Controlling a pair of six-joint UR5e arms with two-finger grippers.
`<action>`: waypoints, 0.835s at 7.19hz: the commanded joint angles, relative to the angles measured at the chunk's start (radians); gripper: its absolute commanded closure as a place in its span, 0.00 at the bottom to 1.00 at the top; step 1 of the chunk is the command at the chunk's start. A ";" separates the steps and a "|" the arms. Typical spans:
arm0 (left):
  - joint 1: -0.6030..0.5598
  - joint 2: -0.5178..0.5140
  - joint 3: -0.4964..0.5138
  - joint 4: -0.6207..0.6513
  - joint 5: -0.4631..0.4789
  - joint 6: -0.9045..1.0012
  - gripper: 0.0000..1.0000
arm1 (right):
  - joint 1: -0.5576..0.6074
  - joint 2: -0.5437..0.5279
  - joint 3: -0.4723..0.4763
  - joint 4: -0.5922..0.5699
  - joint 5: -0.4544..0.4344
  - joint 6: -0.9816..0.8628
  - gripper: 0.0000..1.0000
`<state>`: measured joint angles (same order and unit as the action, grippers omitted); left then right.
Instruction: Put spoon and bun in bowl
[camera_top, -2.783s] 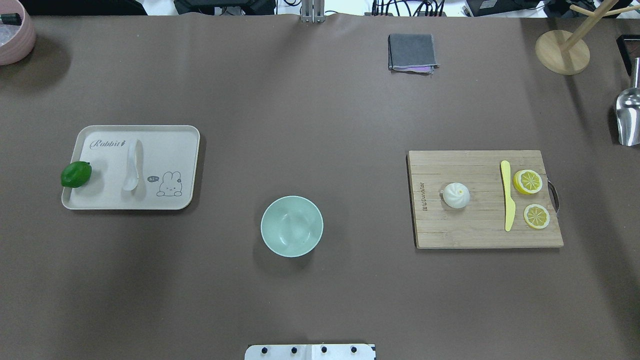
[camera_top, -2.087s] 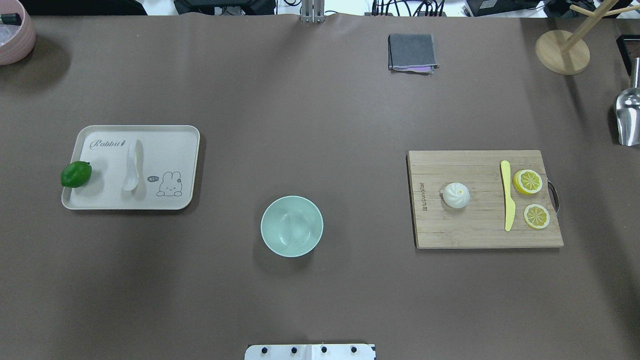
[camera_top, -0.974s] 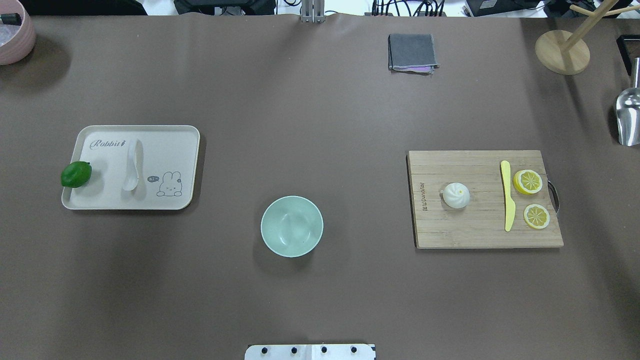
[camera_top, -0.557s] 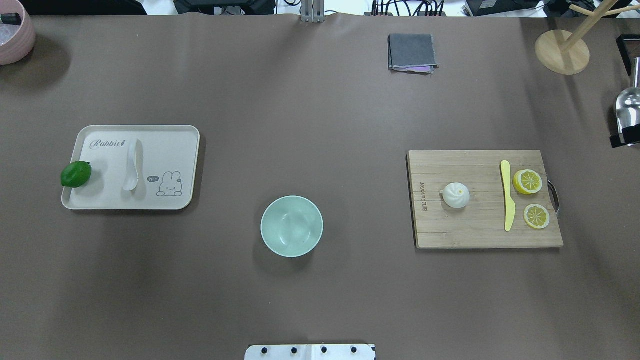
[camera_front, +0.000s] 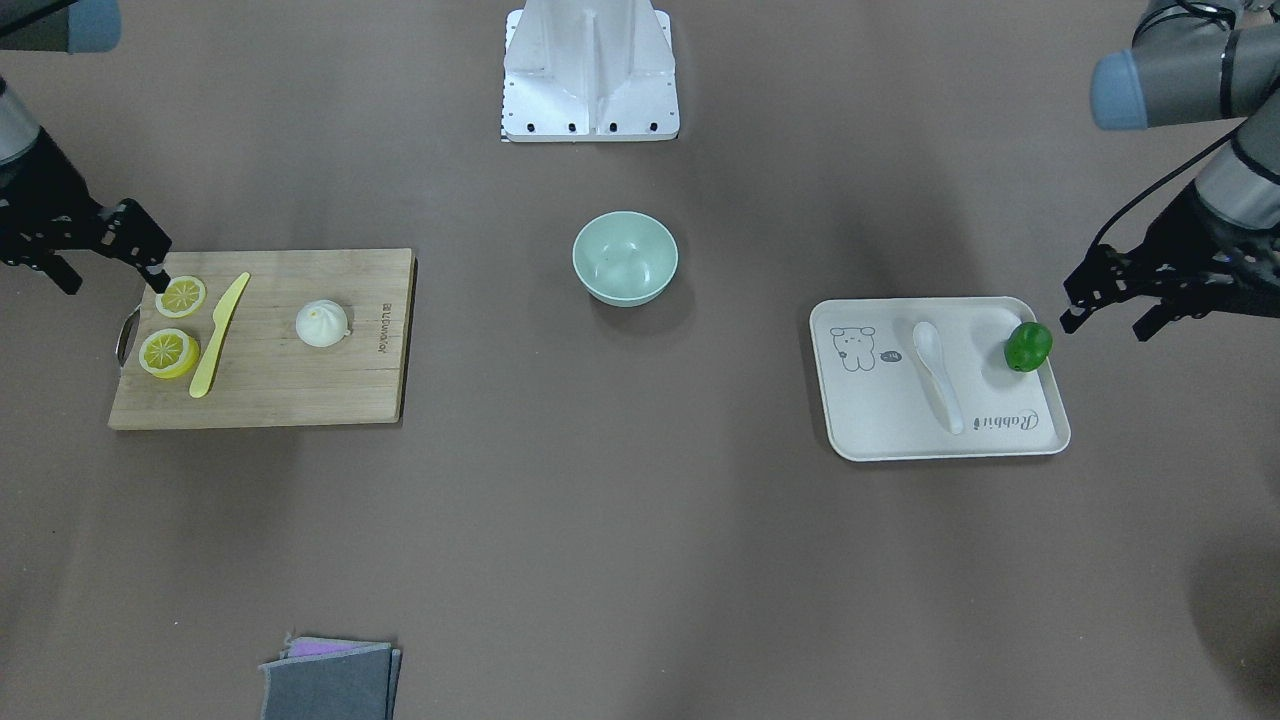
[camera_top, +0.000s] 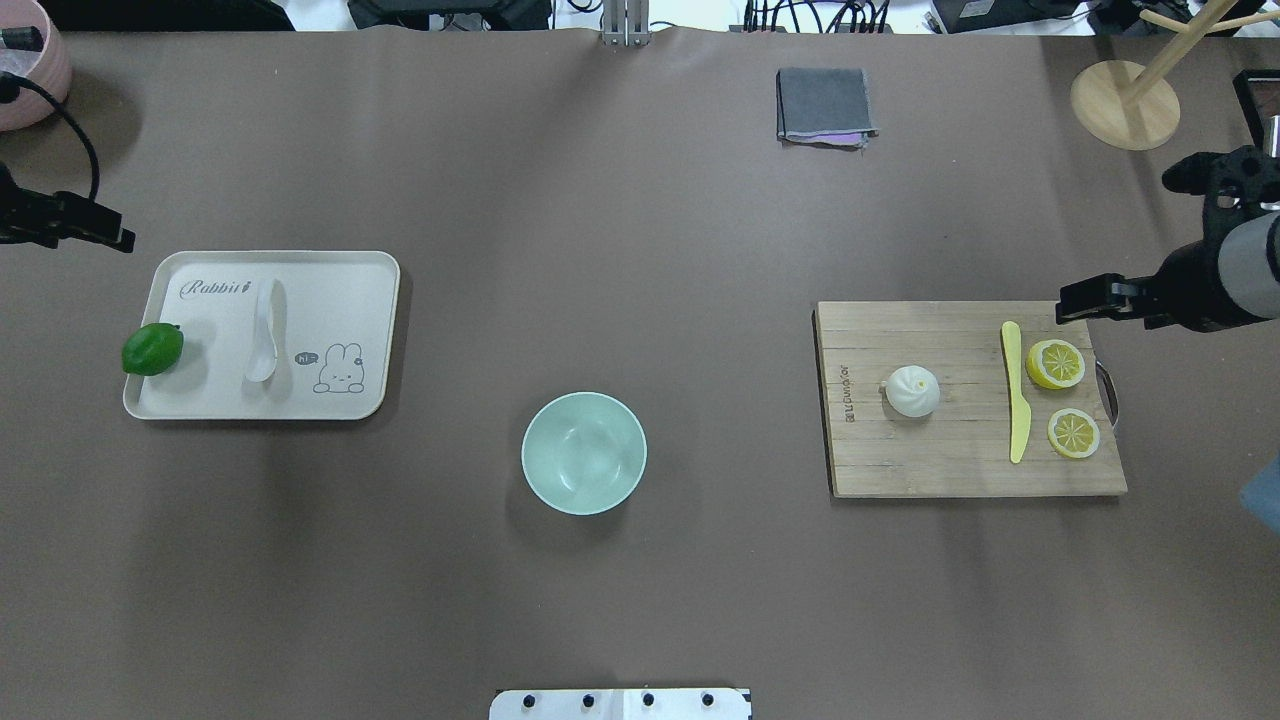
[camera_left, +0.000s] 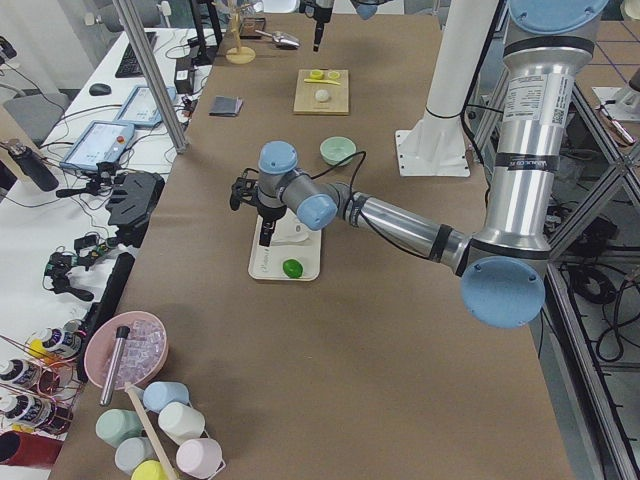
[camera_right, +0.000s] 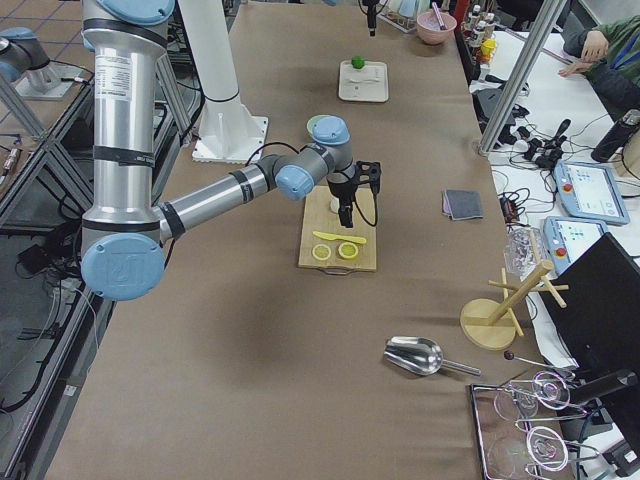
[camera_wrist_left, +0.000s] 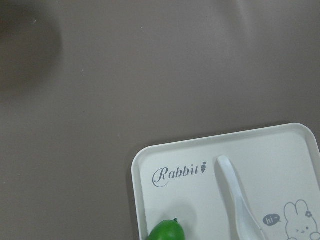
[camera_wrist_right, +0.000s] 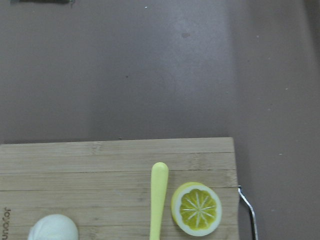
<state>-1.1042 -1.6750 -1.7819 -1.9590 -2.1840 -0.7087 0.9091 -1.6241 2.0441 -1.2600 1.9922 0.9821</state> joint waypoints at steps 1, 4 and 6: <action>0.096 -0.055 0.100 -0.087 0.049 -0.148 0.12 | -0.070 0.024 0.001 -0.001 -0.064 0.070 0.01; 0.242 -0.104 0.209 -0.221 0.196 -0.293 0.34 | -0.075 0.024 0.001 -0.001 -0.066 0.070 0.01; 0.256 -0.104 0.223 -0.225 0.201 -0.291 0.40 | -0.075 0.024 0.001 -0.001 -0.067 0.070 0.00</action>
<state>-0.8609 -1.7781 -1.5705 -2.1771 -1.9921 -0.9952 0.8349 -1.6000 2.0448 -1.2609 1.9260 1.0524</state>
